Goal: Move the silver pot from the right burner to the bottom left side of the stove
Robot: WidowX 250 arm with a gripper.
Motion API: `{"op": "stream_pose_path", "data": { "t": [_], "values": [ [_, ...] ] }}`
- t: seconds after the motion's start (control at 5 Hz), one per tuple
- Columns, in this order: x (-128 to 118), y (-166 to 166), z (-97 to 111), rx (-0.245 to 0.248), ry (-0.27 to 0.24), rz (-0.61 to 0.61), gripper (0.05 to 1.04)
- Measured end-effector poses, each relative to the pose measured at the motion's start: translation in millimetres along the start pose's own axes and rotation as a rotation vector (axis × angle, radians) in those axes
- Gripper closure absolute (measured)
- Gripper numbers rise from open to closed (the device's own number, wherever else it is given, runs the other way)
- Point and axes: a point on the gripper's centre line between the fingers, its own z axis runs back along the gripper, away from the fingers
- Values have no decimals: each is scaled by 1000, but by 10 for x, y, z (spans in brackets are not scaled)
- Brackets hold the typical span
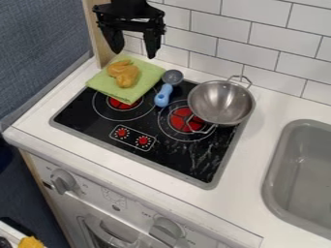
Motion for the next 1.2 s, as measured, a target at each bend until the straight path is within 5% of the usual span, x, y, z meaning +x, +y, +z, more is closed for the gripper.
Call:
{"op": "stream_pose_path", "data": {
  "t": [0.2, 0.8, 1.2],
  "values": [
    [-44, -10, -116, -5, 35, 4, 83],
    [-122, -937, -588, -60, 139, -166, 83],
    [-107, -983, -968, -19, 211, -159, 137]
  ]
}}
